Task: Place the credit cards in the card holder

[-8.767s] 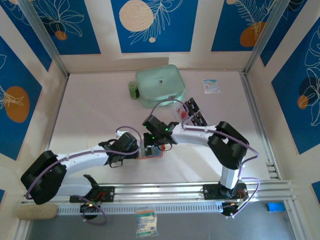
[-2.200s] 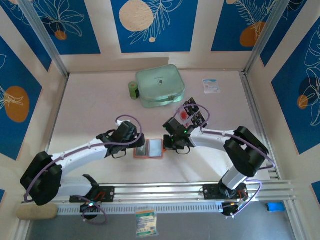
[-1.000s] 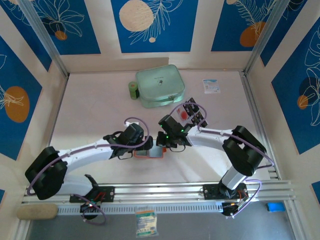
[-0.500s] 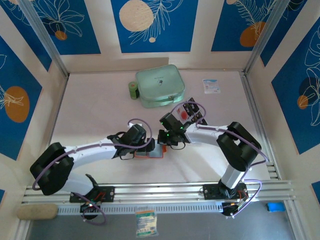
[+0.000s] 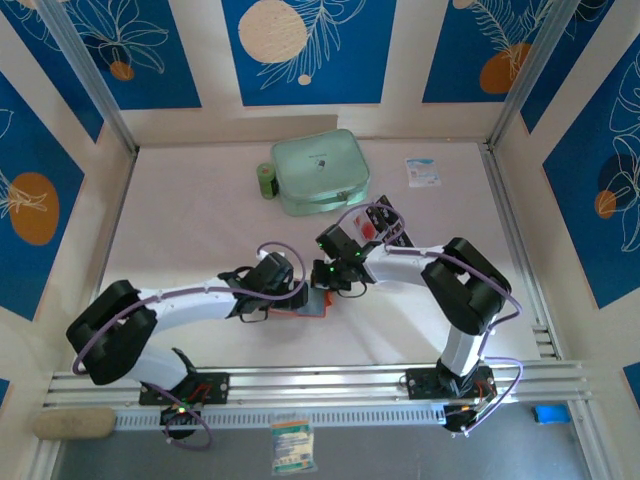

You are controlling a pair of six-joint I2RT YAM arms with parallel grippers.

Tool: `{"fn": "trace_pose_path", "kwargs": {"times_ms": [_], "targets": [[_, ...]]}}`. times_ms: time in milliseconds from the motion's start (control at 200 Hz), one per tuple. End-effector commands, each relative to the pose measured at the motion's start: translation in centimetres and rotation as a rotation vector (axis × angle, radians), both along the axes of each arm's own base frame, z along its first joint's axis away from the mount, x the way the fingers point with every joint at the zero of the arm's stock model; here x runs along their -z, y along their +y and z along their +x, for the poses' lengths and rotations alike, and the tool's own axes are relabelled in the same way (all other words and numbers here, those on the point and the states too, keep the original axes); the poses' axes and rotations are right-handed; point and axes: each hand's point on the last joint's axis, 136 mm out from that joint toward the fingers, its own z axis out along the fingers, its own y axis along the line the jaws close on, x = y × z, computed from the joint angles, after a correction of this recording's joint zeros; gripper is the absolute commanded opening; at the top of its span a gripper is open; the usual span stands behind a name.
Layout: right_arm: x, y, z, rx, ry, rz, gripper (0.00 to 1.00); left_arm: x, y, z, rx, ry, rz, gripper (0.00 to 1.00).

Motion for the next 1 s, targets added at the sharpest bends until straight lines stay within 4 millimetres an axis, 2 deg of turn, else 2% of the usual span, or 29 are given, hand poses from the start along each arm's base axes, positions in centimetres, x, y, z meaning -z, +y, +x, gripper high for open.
{"fn": "trace_pose_path", "kwargs": {"times_ms": [0, 285, 525, 740, 845, 995], "targets": [[1.0, 0.5, -0.8, -0.022, 0.063, 0.021, 0.0, 0.9, -0.1, -0.8, 0.03, 0.018, 0.01, 1.0], [0.7, 0.5, -0.6, -0.008, 0.069, 0.039, 0.0, 1.8, 0.4, -1.2, 0.026, 0.032, 0.024, 0.98], [-0.4, 0.6, -0.3, -0.008, 0.057, 0.056, 0.0, 2.6, 0.5, -1.5, 0.027, 0.048, 0.021, 0.85], [-2.7, 0.6, 0.2, 0.003, 0.013, 0.078, 0.0, 2.9, 0.6, -1.7, 0.024, 0.054, 0.018, 0.79], [-3.2, 0.3, 0.1, 0.016, 0.004, 0.08, 0.05, 3.0, 0.7, -1.8, 0.02, 0.054, 0.017, 0.78], [-2.8, 0.1, -0.2, 0.029, 0.014, 0.072, 0.12, 3.0, 0.8, -1.8, 0.015, 0.052, 0.013, 0.75]]}}
